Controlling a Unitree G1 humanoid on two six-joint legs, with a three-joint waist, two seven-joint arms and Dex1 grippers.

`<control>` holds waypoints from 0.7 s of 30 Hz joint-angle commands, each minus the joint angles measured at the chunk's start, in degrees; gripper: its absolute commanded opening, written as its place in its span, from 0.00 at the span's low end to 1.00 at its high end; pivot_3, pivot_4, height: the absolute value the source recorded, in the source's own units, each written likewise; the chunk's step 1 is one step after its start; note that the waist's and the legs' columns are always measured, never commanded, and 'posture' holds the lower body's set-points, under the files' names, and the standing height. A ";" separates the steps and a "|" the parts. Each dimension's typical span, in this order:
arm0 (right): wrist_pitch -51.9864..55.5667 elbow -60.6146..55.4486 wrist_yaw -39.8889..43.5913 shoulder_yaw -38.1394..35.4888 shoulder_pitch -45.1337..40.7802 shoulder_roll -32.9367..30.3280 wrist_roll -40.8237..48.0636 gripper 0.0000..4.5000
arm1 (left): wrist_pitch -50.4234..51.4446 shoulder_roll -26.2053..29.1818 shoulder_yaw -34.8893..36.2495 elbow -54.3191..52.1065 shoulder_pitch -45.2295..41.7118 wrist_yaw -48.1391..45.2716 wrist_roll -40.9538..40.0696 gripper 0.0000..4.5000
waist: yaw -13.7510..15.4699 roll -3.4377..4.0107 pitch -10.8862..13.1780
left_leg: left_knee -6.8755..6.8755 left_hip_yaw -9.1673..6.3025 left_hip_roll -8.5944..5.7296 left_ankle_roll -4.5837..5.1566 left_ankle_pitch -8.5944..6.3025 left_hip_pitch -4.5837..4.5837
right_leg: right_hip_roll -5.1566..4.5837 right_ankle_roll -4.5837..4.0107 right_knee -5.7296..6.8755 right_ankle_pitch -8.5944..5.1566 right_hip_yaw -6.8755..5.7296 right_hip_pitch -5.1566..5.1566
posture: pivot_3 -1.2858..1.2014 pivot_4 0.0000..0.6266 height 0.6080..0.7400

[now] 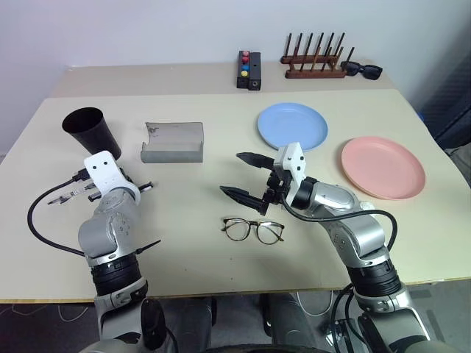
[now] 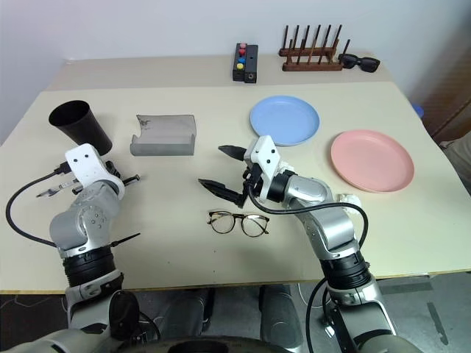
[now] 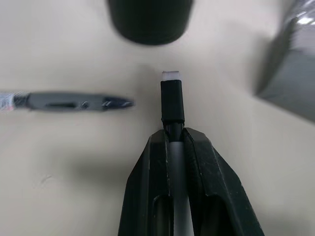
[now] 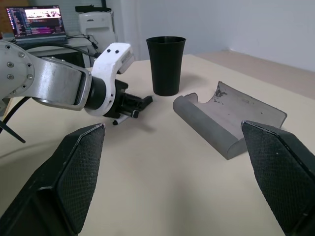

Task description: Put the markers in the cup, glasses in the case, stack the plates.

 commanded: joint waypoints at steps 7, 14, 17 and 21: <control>-1.02 -2.28 0.48 -0.27 -0.33 0.27 1.11 1.00 | -8.16 2.64 -4.11 -5.66 2.79 -5.38 0.90 0.02 | -0.03 0.00 0.00 | -0.01 0.00 0.00 0.00 0.00 0.00 | 0.00 -0.01 -0.01 0.00 0.00 -0.01 | 0.52 0.24 0.99; -1.15 -1.96 0.72 -0.08 -0.52 0.33 1.12 1.00 | 0.60 4.26 -4.55 -5.42 2.30 -4.32 1.94 0.02 | -0.06 0.00 0.00 | -0.01 0.00 0.00 0.00 0.00 -0.01 | 0.00 0.00 -0.01 0.00 0.00 -0.01 | 0.52 0.24 0.99; -1.24 -1.65 0.83 0.12 -0.79 0.49 1.04 1.00 | 10.79 4.92 -3.39 -4.52 -0.21 -4.03 1.66 0.02 | -0.10 0.00 0.00 | 0.00 0.00 0.00 0.00 0.00 -0.01 | 0.01 0.01 -0.01 0.00 0.00 -0.01 | 0.52 0.24 0.99; -1.31 -1.39 0.98 0.31 -0.97 0.66 0.96 1.00 | 17.74 6.10 -1.60 -3.94 -3.39 -4.69 1.58 0.02 | -0.17 -0.04 0.02 | 0.00 -0.01 0.00 0.00 0.00 -0.01 | 0.01 0.02 0.00 0.00 0.00 -0.01 | 0.52 0.24 0.99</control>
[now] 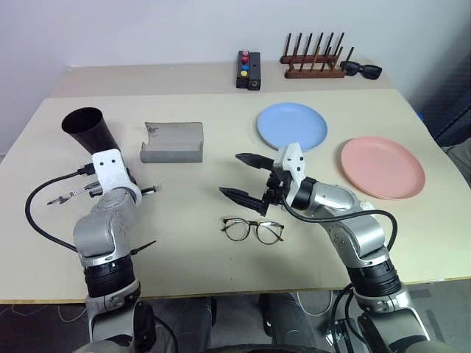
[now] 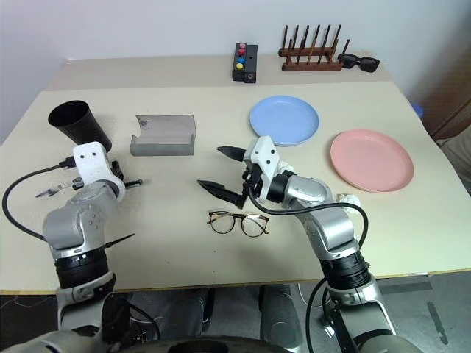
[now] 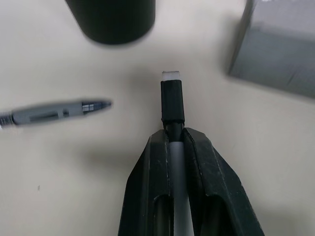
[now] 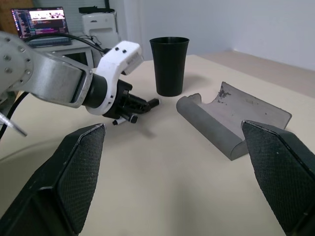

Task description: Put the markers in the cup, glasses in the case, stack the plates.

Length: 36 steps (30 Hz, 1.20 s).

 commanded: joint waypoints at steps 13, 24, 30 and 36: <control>-1.32 -1.22 0.37 0.67 -0.89 1.16 0.63 1.00 | 16.11 -1.41 8.75 -1.65 -9.45 -0.41 1.46 0.80 | -0.12 -0.01 0.01 | -0.02 0.00 0.00 -0.01 0.00 0.01 | 0.00 0.02 0.00 0.01 0.00 -0.01 | 0.52 0.24 0.99; -2.32 0.07 0.37 1.02 -1.49 1.89 0.25 1.00 | 13.76 -1.98 12.35 10.21 -17.60 1.61 4.01 0.80 | -0.06 -0.04 0.02 | -0.02 -0.01 -0.01 -0.04 0.01 0.00 | 0.00 0.12 -0.02 0.07 -0.01 -0.02 | 0.52 0.24 0.99; -2.73 0.06 0.06 0.90 -1.44 1.95 0.15 1.00 | 10.87 -2.43 14.05 13.25 -18.60 2.53 4.58 0.63 | -0.07 -0.03 0.01 | -0.03 -0.01 -0.01 -0.05 0.02 0.00 | 0.00 0.13 -0.01 0.07 -0.01 -0.02 | 0.52 0.24 0.99; -2.76 -0.11 -0.17 0.84 -1.26 1.85 0.10 1.00 | 10.47 -2.58 14.37 12.71 -18.44 2.82 4.64 0.01 | 0.10 -0.04 0.01 | -0.02 -0.01 -0.02 -0.09 0.04 -0.02 | -0.02 0.17 -0.03 0.09 -0.01 -0.02 | 0.52 0.24 0.99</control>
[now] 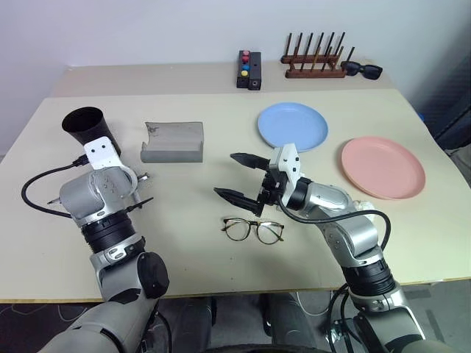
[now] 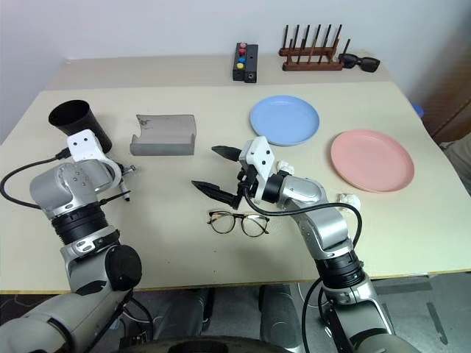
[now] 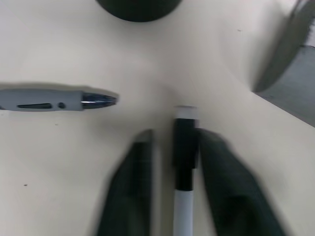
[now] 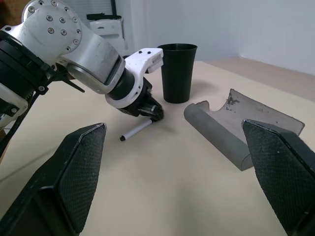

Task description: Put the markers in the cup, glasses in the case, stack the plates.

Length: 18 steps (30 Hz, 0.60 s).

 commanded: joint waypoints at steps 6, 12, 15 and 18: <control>-1.10 -0.88 -0.04 -0.26 -1.05 0.26 0.20 1.00 | -3.48 1.73 -4.53 -6.69 3.29 -3.40 -0.60 0.01 | -0.21 0.00 0.00 | -0.02 0.00 0.00 0.00 0.00 0.00 | 0.00 0.00 0.00 0.00 0.00 0.00 | 0.52 0.24 0.99; -1.31 -0.65 0.31 -0.26 -1.69 0.29 0.36 1.00 | -10.61 6.65 -8.96 -21.00 12.23 -18.14 -8.52 0.01 | -0.39 0.00 0.00 | -0.10 0.00 0.03 -0.05 0.02 -0.02 | 0.00 -0.02 0.01 0.00 0.01 -0.10 | 0.52 0.24 0.99; 0.66 -1.42 -0.46 -2.45 -5.53 1.84 3.76 1.00 | -17.76 11.59 -9.37 -26.95 14.95 -26.19 -12.29 0.01 | -0.47 0.01 0.02 | -0.10 0.01 0.03 -0.06 0.03 -0.03 | 0.01 -0.04 0.00 0.01 0.02 -0.14 | 0.52 0.24 0.99; 0.83 -0.83 -0.08 -2.88 -7.68 2.14 4.58 1.00 | -29.83 14.68 -7.59 -26.83 14.89 -28.80 -11.84 0.01 | -0.24 0.01 0.01 | -0.10 0.01 0.05 -0.08 0.04 -0.03 | 0.01 -0.06 0.01 0.01 0.02 -0.15 | 0.52 0.24 0.99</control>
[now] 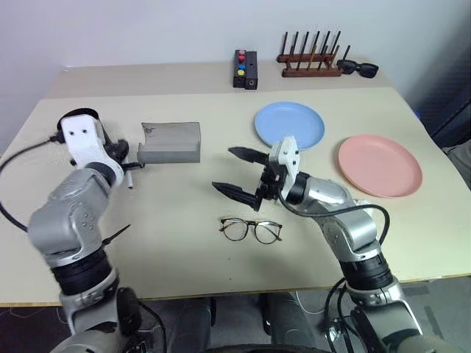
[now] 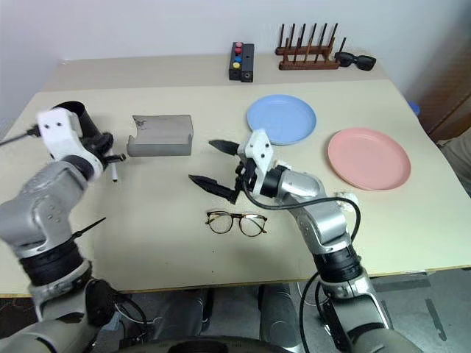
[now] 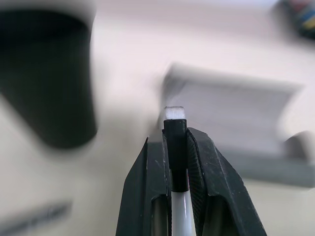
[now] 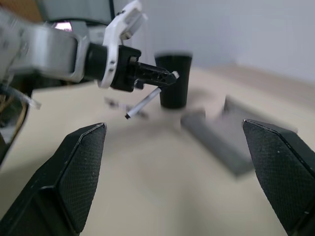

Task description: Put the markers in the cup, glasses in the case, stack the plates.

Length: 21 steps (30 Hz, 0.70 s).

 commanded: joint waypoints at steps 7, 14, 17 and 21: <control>-0.43 -0.12 0.65 -0.78 -4.20 2.63 3.14 1.00 | -38.83 7.91 1.42 15.39 -7.64 5.55 9.94 0.01 | 0.40 -0.01 -0.01 | 0.00 0.00 -0.01 0.01 0.00 0.00 | 0.00 0.00 -0.05 0.00 0.00 0.04 | 0.52 0.24 0.99; -0.98 0.64 0.47 -0.13 -4.44 4.73 2.98 1.00 | -65.10 10.39 -1.26 43.06 -15.09 11.40 16.25 0.01 | 0.16 -0.02 -0.02 | 0.00 0.00 -0.02 0.02 0.00 0.00 | 0.00 0.02 -0.03 0.02 0.00 0.02 | 0.52 0.24 0.99; -0.87 0.19 0.03 -0.16 -3.97 5.05 2.88 1.00 | -72.52 11.86 -2.03 52.15 -16.94 12.56 17.03 0.01 | 0.03 -0.02 -0.02 | -0.03 0.00 -0.02 0.02 0.00 0.00 | 0.00 0.02 -0.02 0.02 -0.01 -0.03 | 0.52 0.24 0.99; -0.21 -0.94 -0.87 -0.75 -3.53 5.57 3.84 1.00 | -78.99 13.07 -2.64 61.45 -19.10 13.71 16.76 0.01 | 0.11 -0.02 -0.01 | -0.03 0.00 -0.02 0.02 0.00 -0.01 | 0.00 0.02 -0.01 0.02 -0.01 -0.04 | 0.52 0.24 0.99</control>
